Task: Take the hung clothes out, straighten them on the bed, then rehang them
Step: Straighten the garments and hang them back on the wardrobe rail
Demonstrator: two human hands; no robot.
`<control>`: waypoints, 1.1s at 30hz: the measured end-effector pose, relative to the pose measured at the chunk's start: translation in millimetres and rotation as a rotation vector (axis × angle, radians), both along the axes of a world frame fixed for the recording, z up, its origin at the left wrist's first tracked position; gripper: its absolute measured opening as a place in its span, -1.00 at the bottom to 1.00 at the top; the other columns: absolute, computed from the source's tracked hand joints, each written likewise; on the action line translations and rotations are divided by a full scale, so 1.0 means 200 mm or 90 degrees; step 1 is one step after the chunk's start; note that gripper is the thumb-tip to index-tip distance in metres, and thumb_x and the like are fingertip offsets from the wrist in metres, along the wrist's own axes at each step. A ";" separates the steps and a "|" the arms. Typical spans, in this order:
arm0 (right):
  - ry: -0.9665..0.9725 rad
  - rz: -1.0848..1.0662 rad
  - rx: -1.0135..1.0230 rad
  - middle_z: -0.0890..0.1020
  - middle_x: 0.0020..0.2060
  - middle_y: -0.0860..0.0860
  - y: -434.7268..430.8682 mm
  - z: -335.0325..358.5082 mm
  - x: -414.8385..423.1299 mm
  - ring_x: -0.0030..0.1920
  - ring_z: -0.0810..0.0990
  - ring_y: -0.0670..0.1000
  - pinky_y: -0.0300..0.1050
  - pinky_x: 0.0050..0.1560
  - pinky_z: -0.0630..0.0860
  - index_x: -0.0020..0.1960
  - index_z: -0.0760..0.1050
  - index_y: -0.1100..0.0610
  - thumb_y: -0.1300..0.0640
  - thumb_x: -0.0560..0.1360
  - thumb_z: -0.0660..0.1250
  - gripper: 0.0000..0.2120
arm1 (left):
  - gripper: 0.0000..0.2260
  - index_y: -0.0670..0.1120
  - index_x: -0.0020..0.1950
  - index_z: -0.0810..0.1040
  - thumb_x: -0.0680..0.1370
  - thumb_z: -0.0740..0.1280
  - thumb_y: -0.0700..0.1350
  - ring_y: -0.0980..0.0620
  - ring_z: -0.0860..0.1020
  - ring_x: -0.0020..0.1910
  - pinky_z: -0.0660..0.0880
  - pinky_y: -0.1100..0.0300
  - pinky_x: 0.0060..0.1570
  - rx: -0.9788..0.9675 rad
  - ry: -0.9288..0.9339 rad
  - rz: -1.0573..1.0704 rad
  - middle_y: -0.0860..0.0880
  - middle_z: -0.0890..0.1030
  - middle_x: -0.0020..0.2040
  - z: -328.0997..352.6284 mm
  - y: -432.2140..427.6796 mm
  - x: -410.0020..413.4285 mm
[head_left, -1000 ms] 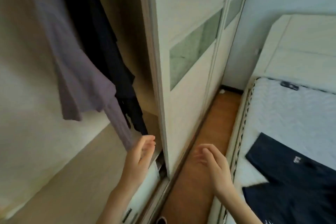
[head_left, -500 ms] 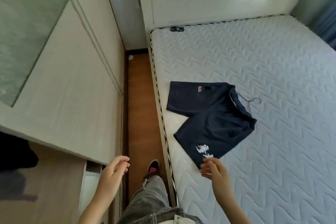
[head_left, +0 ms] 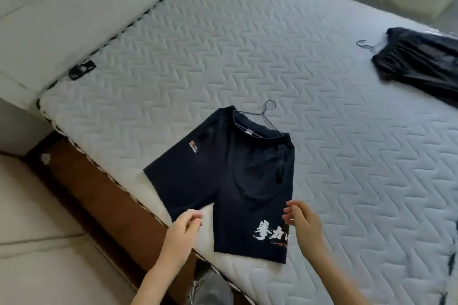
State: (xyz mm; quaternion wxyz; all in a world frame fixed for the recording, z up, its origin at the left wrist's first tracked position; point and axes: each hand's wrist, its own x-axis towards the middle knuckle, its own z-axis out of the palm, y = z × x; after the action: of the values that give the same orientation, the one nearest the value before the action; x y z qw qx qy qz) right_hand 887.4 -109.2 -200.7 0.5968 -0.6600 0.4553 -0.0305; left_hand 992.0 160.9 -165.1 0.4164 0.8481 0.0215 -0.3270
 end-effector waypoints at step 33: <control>0.267 0.076 -0.532 0.41 0.41 0.15 -0.30 -1.68 0.55 0.45 0.29 0.15 0.11 0.42 0.19 0.47 0.31 0.12 -0.02 0.51 0.10 -0.45 | -0.75 -0.17 0.23 0.46 0.56 0.27 -0.16 -0.20 0.49 0.16 0.45 -0.09 0.15 0.186 -0.359 -0.654 -0.19 0.52 0.16 -1.64 -1.70 1.98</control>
State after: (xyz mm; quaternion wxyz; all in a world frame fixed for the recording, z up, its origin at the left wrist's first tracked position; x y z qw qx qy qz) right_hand 998.1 -168.6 -537.7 0.1760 -0.8606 0.4760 -0.0430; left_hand 1387.6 -179.5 -494.1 0.0740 0.8523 -0.4576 -0.2422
